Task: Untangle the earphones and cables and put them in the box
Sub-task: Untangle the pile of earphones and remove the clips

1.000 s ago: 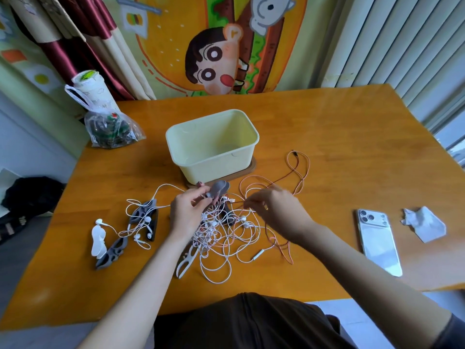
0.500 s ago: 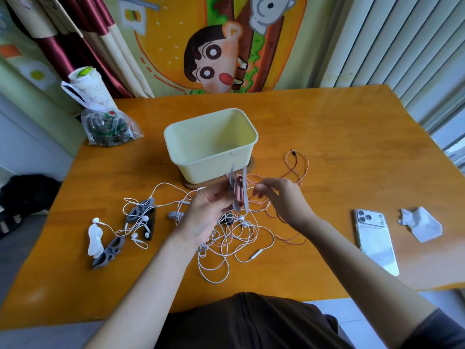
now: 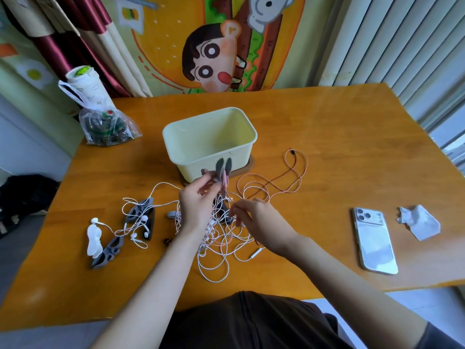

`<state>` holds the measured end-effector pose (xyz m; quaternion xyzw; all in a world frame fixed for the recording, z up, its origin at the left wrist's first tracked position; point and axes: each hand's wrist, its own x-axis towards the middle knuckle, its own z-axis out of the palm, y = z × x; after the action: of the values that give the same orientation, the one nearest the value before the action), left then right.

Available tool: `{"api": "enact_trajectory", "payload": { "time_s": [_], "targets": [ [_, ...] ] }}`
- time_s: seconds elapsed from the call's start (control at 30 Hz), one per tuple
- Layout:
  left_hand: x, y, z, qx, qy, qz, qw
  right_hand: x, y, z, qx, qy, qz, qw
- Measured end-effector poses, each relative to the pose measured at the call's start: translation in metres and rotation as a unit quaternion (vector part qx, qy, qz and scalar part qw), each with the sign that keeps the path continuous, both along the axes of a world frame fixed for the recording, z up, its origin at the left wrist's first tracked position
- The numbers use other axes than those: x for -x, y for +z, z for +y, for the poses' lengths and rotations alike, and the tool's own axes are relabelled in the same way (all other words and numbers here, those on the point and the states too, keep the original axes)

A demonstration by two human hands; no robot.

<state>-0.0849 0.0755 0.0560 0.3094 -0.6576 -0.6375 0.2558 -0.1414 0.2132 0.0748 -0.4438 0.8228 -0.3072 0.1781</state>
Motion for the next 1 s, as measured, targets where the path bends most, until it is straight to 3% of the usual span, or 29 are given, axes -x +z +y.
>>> {"api": "enact_trajectory", "payload": {
  "time_s": [0.07,0.13,0.27,0.37,0.43,0.53,0.63,0.77,0.87,1.0],
  "targets": [
    [-0.001,-0.009,-0.002,0.174,-0.025,-0.027,0.984,-0.001,0.003,0.002,-0.043,0.038,-0.001,0.998],
    [-0.003,-0.014,-0.004,0.291,-0.037,-0.055,0.955,0.0,0.005,0.005,-0.088,0.069,0.01,0.994],
    [-0.012,-0.025,-0.014,0.378,-0.1,-0.11,0.914,0.016,0.014,0.016,-0.115,0.064,0.059,0.99],
    [-0.016,-0.027,-0.017,0.381,-0.138,-0.117,0.907,0.037,0.021,0.024,-0.121,0.053,0.129,0.983],
    [-0.017,-0.026,-0.015,0.335,-0.16,-0.116,0.921,0.05,0.024,0.028,-0.137,0.046,0.178,0.973],
    [-0.018,-0.017,-0.012,0.175,-0.236,-0.107,0.95,0.063,0.025,0.03,-0.136,0.019,0.22,0.966],
    [-0.021,0.002,-0.004,0.046,-0.304,-0.068,0.949,0.068,0.021,0.03,-0.106,-0.01,0.232,0.967],
    [-0.021,0.03,0.01,-0.103,-0.273,0.038,0.956,0.061,0.011,0.025,-0.026,-0.058,0.126,0.99],
    [-0.017,0.044,0.013,-0.219,-0.231,0.112,0.941,0.045,0.005,0.018,0.006,-0.073,0.046,0.996],
    [-0.008,0.049,0.01,-0.266,-0.171,0.156,0.936,0.026,-0.007,0.008,0.028,-0.055,-0.002,0.998]
  ]
}}
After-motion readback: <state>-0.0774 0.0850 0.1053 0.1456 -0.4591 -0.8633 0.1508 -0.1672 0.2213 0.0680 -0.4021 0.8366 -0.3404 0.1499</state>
